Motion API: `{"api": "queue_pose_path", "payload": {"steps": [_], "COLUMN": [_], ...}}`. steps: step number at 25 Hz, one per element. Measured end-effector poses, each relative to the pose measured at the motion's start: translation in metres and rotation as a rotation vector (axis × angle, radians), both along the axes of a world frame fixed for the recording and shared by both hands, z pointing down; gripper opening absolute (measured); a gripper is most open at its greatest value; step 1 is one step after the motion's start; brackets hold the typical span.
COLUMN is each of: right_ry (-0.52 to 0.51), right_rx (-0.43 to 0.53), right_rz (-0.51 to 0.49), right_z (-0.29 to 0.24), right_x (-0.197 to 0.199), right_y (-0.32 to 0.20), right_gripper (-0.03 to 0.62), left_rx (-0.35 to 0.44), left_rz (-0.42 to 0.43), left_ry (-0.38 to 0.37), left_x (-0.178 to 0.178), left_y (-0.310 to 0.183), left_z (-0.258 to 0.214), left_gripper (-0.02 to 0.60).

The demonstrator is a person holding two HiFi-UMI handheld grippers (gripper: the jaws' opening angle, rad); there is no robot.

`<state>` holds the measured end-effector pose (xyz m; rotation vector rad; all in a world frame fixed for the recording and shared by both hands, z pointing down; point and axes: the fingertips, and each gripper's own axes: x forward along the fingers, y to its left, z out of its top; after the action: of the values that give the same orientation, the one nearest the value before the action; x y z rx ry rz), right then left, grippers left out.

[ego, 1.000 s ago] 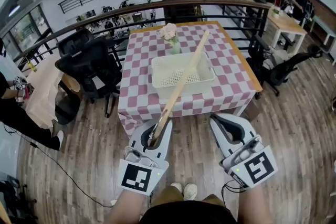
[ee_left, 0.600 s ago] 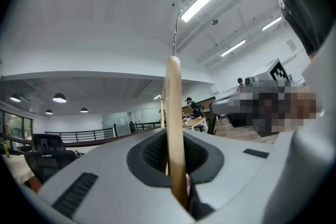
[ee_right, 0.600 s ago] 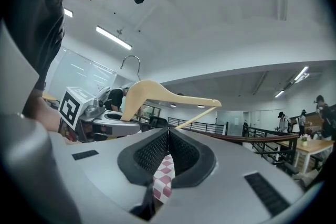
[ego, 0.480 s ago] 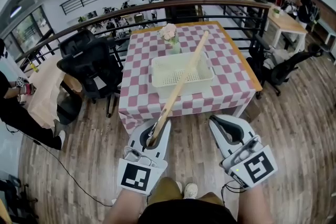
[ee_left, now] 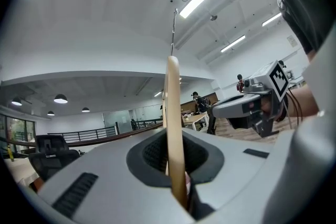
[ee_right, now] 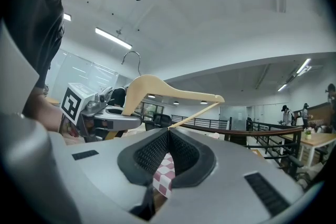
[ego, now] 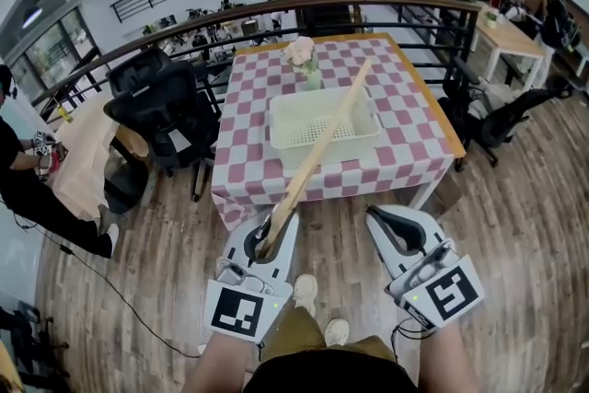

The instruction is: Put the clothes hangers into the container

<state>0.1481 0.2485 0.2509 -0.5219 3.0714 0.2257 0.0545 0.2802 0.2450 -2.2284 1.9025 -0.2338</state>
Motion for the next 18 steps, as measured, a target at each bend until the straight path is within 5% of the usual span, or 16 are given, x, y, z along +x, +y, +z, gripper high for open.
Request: {"api": "queue_pose_path", "payload": {"steps": [18], "right_ry": [0.014], "right_rx": [0.008], "right_rz": [-0.065], "right_z": [0.003], "right_x": [-0.043], "right_y": [-0.03], "right_gripper": [0.034], "left_rx": [-0.029], "left_rz": [-0.001], "left_ry": [0.06], "left_x": [-0.036], "left_y": [-0.036], "left_z": [0.013], "left_gripper": [0.015]}}
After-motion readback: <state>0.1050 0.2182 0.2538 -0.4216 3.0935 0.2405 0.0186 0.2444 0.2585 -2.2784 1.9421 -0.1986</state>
